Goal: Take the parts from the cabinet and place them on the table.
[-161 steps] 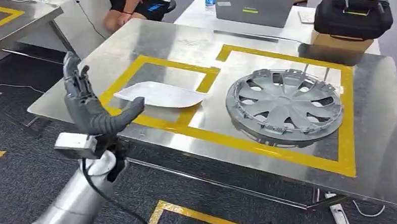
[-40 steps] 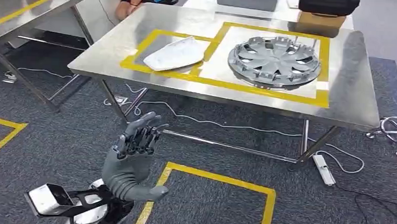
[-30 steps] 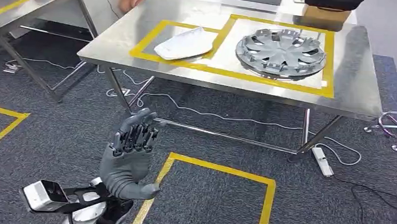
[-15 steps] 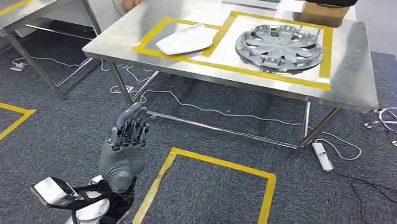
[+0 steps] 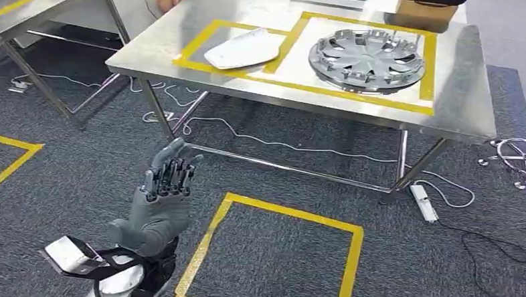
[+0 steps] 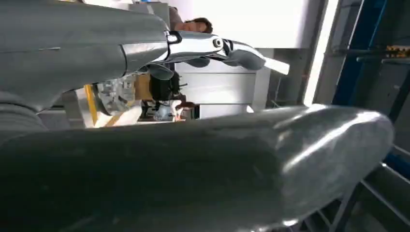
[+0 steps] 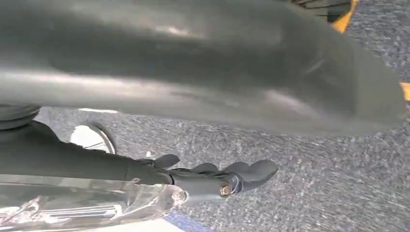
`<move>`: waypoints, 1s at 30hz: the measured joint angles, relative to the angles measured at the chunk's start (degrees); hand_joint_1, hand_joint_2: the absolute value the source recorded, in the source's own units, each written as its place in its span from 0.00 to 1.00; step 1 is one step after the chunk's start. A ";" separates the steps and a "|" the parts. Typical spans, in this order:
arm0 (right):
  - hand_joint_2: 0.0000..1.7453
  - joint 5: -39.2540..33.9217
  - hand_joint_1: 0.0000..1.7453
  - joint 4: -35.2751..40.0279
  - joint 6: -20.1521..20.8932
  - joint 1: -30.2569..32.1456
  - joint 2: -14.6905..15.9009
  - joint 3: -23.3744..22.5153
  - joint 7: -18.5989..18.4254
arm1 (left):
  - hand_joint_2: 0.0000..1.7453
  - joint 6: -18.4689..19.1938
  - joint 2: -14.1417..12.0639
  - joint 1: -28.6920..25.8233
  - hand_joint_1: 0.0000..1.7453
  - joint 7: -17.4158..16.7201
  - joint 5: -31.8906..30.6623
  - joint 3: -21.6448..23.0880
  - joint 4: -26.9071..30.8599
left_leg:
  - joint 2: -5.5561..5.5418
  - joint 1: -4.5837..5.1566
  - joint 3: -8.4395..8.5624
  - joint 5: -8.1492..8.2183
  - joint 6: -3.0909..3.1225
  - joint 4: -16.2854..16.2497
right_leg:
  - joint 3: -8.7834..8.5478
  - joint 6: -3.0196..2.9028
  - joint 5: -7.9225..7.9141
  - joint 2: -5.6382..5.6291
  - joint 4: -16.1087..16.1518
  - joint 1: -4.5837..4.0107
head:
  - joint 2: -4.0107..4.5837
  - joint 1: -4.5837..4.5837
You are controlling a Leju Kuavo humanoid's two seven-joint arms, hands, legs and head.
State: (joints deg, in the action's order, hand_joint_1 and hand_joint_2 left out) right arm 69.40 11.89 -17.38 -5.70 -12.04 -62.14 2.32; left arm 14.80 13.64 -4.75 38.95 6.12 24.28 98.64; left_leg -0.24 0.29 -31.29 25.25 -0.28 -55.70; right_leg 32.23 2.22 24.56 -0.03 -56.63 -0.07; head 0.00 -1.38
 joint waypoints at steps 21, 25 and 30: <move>1.00 2.25 0.00 0.00 -0.44 0.45 -0.04 -0.09 -1.09 | 0.00 -12.24 -2.14 1.24 0.00 0.00 -8.55 5.64 1.79 | -0.60 -0.65 -9.45 7.19 -2.03 -16.48 | -0.19 -1.32 0.55 0.78 -0.24 0.56 | 0.00 -0.26; 1.00 2.23 0.00 0.00 -0.11 0.33 -0.04 -0.09 -1.07 | 0.00 -12.26 -2.71 1.34 0.00 0.00 -8.50 6.06 2.03 | 0.27 -0.55 -4.96 1.67 -1.43 -9.32 | -0.21 -1.33 0.50 3.22 -0.26 0.27 | 0.00 -0.26; 1.00 2.23 0.00 0.00 0.26 0.31 -0.02 -0.09 -1.05 | 0.00 -12.33 -3.02 1.89 0.00 0.00 -8.55 7.21 2.86 | 4.18 0.45 -0.72 0.03 0.06 -0.48 | -0.37 -0.20 0.82 6.14 -0.61 -0.45 | 0.00 -0.20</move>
State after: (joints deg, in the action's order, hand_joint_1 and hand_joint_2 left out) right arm 71.63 11.89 -17.11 -5.39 -12.07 -62.23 1.27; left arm 2.47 10.62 -2.86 38.95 -2.43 31.50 101.50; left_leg 3.94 0.74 -32.02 25.28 -0.23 -56.17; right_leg 31.86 2.02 25.38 6.11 -57.24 -0.52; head 0.00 -1.57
